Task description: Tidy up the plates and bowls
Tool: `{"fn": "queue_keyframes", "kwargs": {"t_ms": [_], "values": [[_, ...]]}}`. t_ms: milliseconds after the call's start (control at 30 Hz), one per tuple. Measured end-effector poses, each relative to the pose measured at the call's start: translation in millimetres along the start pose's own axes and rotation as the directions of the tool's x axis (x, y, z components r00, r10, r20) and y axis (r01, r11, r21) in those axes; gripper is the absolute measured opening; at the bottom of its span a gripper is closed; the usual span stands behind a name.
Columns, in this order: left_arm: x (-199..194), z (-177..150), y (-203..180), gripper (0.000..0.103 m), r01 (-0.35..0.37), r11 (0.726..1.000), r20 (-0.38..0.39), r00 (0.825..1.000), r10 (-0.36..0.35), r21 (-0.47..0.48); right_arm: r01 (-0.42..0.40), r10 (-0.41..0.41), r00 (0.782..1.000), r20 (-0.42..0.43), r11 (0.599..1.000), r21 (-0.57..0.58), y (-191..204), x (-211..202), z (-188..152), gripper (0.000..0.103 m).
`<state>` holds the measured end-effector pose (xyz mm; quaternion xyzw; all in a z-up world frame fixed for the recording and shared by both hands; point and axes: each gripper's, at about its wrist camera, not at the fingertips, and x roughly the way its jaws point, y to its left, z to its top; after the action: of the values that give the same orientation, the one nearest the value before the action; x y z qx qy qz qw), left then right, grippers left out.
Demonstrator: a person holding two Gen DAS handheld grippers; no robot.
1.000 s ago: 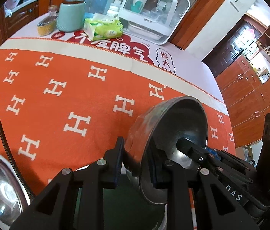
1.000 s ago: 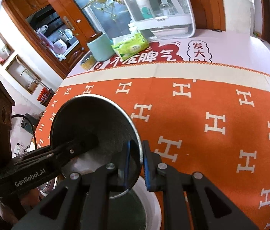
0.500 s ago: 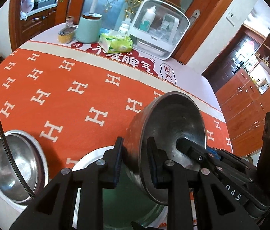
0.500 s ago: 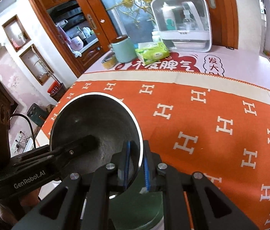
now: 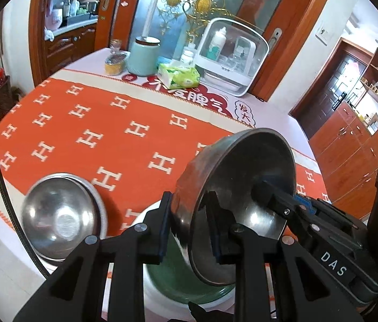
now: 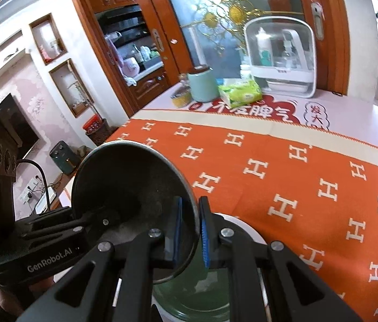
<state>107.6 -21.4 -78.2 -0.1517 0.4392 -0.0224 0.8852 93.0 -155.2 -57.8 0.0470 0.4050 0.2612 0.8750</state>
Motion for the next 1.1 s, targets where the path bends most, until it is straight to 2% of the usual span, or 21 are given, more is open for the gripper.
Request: {"fn": "queue_keyframes", "kwargs": {"t_ms": [533,1100], "values": [[-24.9,-11.0,53.9,0.024,-0.051,0.999,-0.097,0.994,0.052,0.015,-0.055,0.055,0.998,0.005,0.998,0.041,47.3,24.6,-4.3,0.011],[-12.6,3.1,125.8,0.023,-0.082,0.996,-0.239,0.967,0.091,0.046,-0.044,0.056,0.996,-0.073,0.986,0.159,86.9,81.6,-9.3,0.011]]}}
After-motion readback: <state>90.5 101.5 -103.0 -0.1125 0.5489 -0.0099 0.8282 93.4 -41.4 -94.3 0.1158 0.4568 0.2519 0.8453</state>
